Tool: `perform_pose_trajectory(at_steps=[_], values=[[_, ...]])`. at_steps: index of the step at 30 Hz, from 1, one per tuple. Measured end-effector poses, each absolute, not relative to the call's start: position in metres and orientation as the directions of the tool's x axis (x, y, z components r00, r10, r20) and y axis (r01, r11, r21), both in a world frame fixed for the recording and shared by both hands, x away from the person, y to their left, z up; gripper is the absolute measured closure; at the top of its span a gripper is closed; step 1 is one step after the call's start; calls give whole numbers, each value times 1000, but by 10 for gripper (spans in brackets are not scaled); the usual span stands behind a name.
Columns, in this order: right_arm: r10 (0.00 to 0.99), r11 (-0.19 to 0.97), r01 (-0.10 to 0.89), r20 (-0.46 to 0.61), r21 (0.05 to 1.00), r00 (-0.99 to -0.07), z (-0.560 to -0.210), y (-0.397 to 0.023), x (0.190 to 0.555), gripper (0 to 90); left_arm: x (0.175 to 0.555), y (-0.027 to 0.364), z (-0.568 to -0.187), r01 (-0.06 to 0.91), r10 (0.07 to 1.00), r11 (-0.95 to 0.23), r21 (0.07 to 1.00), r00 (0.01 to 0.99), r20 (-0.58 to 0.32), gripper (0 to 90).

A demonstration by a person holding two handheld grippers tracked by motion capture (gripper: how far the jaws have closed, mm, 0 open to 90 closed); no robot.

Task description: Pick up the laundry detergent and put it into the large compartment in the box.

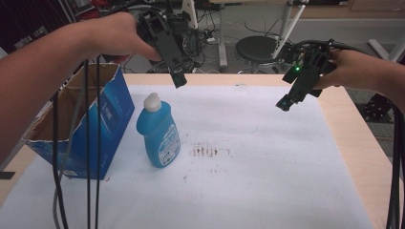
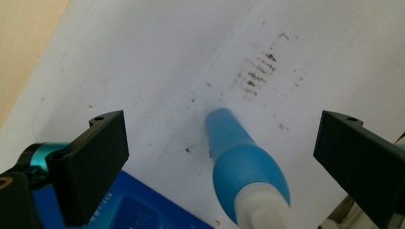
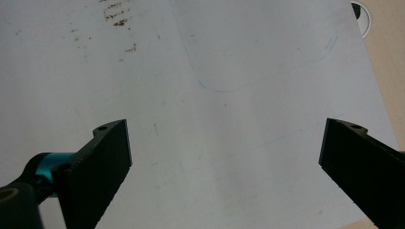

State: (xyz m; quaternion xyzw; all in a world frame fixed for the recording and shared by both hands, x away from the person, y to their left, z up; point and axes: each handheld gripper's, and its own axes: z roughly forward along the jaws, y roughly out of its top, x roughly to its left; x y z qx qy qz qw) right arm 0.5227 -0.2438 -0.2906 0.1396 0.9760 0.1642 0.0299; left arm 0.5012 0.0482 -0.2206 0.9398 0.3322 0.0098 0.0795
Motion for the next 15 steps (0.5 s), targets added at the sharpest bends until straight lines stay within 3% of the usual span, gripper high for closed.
perform_pose_trajectory(at_steps=[15], values=[[268, 911, 248, -17, 330, -963, -297, -247, 514, 28, 470, 66, -221, 806, 820, -545, 229, 570, -57, 46]])
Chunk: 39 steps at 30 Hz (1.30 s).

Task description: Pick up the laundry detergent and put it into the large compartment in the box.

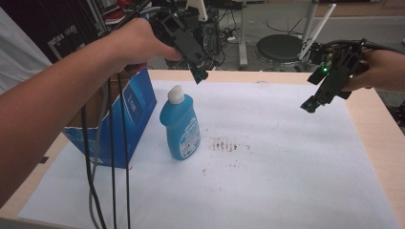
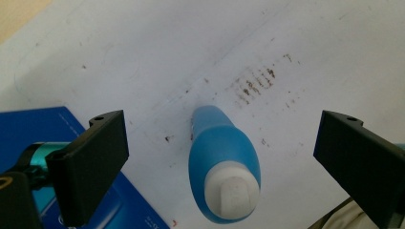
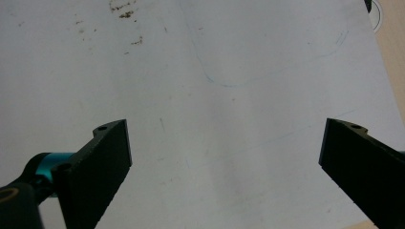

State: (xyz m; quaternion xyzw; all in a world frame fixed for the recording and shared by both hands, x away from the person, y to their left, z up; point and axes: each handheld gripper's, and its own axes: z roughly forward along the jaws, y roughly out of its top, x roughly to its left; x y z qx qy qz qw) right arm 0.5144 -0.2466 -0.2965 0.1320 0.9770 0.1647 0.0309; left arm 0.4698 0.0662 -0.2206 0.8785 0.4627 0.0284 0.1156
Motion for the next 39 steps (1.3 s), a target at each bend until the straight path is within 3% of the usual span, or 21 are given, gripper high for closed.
perform_pose_trajectory(at_steps=[18, 39], values=[[256, 912, 233, -24, 338, -966, -295, -243, 509, 28, 446, 80, -250, 880, 891, -423, 217, 448, -79, 45], [257, 913, 239, -12, 331, -966, -300, -242, 507, 28, 431, 78, -285, 899, 906, -387, 205, 412, -98, 46]])
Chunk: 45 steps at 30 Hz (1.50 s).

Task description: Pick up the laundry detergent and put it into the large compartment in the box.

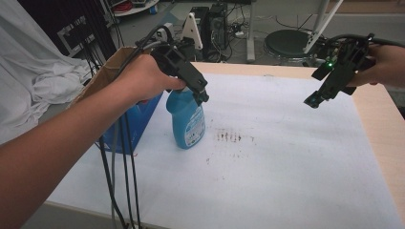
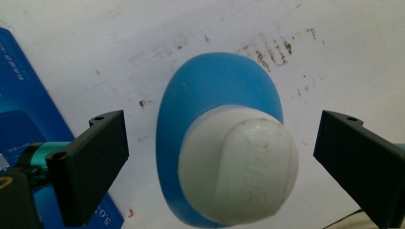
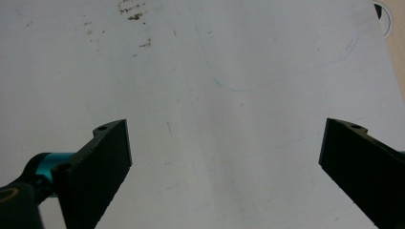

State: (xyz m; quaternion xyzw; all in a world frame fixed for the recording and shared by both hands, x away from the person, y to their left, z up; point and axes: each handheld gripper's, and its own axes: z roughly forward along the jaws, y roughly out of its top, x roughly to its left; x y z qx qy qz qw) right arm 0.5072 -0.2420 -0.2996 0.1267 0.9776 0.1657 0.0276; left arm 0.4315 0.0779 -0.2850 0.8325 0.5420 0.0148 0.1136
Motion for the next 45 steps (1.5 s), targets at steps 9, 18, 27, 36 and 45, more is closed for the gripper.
perform_pose_trajectory(at_steps=[9, 18, 27, 36, 45], values=[[250, 915, 234, -7, 327, -968, -303, -239, 507, 28, 431, 78, -297, 901, 906, -388, 193, 411, -99, 46], [252, 914, 235, -10, 331, -968, -304, -240, 509, 28, 433, 79, -302, 904, 908, -388, 177, 409, -97, 95], [244, 915, 228, -8, 332, -970, -305, -239, 510, 28, 435, 80, -304, 907, 911, -382, 177, 401, -91, 159], [246, 913, 230, -7, 336, -969, -305, -238, 510, 28, 434, 78, -304, 906, 911, -387, 175, 405, -82, 187], [246, 913, 229, -6, 338, -969, -304, -237, 510, 28, 433, 76, -304, 908, 915, -382, 172, 397, -65, 258]])
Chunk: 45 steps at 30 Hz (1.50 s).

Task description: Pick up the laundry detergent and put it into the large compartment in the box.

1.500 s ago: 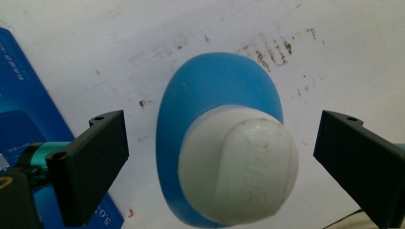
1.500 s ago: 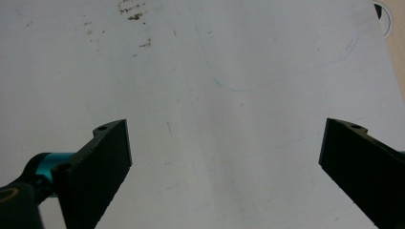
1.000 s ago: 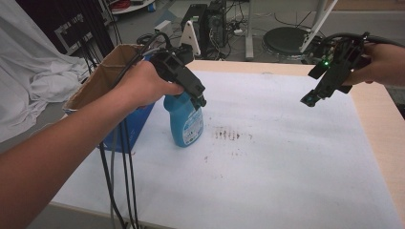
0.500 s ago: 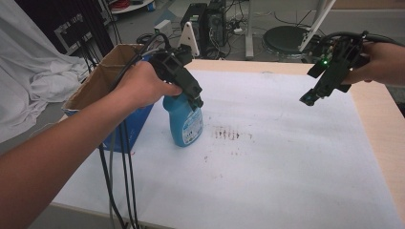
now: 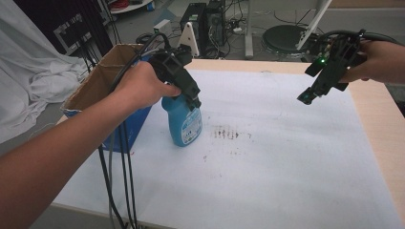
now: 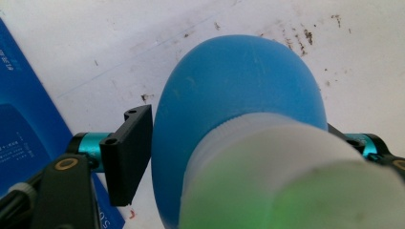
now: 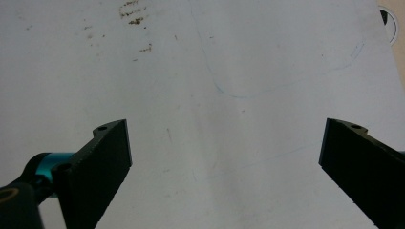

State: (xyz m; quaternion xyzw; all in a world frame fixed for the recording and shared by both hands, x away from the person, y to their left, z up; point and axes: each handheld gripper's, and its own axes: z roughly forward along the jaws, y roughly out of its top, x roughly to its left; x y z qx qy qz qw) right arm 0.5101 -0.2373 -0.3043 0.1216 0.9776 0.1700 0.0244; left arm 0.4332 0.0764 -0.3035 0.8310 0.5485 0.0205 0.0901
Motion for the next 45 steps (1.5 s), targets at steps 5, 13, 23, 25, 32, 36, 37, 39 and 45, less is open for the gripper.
perform_pose_trajectory(at_steps=[5, 13, 23, 25, 32, 36, 37, 39, 45], values=[[245, 912, 228, -5, 341, -970, -304, -237, 510, 28, 433, 76, -303, 911, 918, -376, 171, 391, -62, 268], [248, 912, 232, -4, 338, -969, -304, -236, 510, 28, 432, 75, -305, 905, 913, -392, 168, 405, -53, 350], [249, 911, 232, -6, 342, -969, -304, -237, 510, 28, 432, 74, -304, 898, 907, -403, 176, 417, -51, 382], [246, 912, 230, -3, 340, -969, -303, -237, 510, 28, 432, 74, -304, 898, 906, -405, 174, 419, -56, 382], [246, 912, 230, -4, 339, -969, -303, -239, 510, 28, 431, 76, -298, 893, 900, -416, 175, 432, -66, 382], [243, 912, 228, -3, 340, -970, -303, -239, 510, 28, 429, 78, -282, 882, 889, -436, 178, 453, -67, 383], [243, 912, 228, -3, 340, -970, -303, -239, 510, 28, 429, 78, -282, 882, 889, -436, 178, 453, -67, 383], [243, 913, 228, -2, 340, -970, -303, -239, 510, 28, 428, 80, -275, 881, 888, -437, 183, 454, -67, 383], [239, 912, 223, -6, 343, -971, -302, -238, 509, 28, 423, 93, -247, 879, 887, -431, 204, 454, -81, 383]])
